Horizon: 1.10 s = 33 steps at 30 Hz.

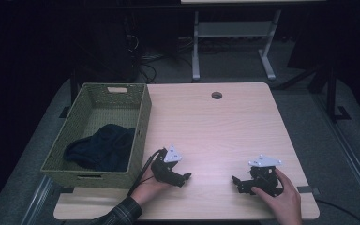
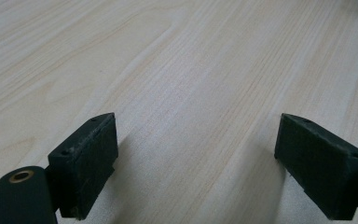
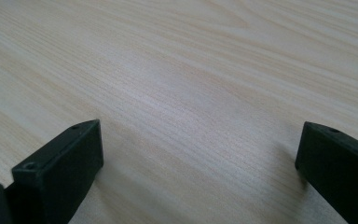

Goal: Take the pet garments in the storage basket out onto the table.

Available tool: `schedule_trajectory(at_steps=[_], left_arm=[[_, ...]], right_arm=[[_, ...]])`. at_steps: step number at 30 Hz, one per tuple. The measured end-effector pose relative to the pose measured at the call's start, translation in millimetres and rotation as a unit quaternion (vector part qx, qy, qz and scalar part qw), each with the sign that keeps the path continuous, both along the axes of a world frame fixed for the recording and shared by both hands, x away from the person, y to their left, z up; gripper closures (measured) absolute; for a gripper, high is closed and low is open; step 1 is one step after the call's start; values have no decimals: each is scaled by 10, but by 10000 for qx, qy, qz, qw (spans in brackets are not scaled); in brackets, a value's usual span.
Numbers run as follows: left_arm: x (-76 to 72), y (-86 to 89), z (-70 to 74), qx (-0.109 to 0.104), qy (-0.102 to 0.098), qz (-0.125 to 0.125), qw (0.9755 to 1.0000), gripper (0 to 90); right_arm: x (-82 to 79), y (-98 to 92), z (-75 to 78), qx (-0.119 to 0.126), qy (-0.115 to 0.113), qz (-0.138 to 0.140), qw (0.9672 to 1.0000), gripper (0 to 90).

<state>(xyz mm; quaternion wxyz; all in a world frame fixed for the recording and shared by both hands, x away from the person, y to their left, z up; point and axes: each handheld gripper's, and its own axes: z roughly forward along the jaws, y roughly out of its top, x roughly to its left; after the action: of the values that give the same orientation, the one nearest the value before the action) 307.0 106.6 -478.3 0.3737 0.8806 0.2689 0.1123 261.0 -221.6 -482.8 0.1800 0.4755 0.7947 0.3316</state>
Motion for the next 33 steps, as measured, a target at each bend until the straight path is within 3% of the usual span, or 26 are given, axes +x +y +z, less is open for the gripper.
schedule_trajectory(at_steps=[15, 25, 33], left_arm=[[5, -1, 4, 9, 15, -10, 10000, 128], [47, 48, 50, 104, 184, 113, 9997, 134], [52, 71, 100, 134, 158, 115, 9997, 135]], right_arm=[[0, 0, 1, 1, 2, -1, 10000, 4], [1, -2, 0, -5, -1, 4, 10000, 4], [1, -2, 0, -6, 0, 5, 10000, 4]])
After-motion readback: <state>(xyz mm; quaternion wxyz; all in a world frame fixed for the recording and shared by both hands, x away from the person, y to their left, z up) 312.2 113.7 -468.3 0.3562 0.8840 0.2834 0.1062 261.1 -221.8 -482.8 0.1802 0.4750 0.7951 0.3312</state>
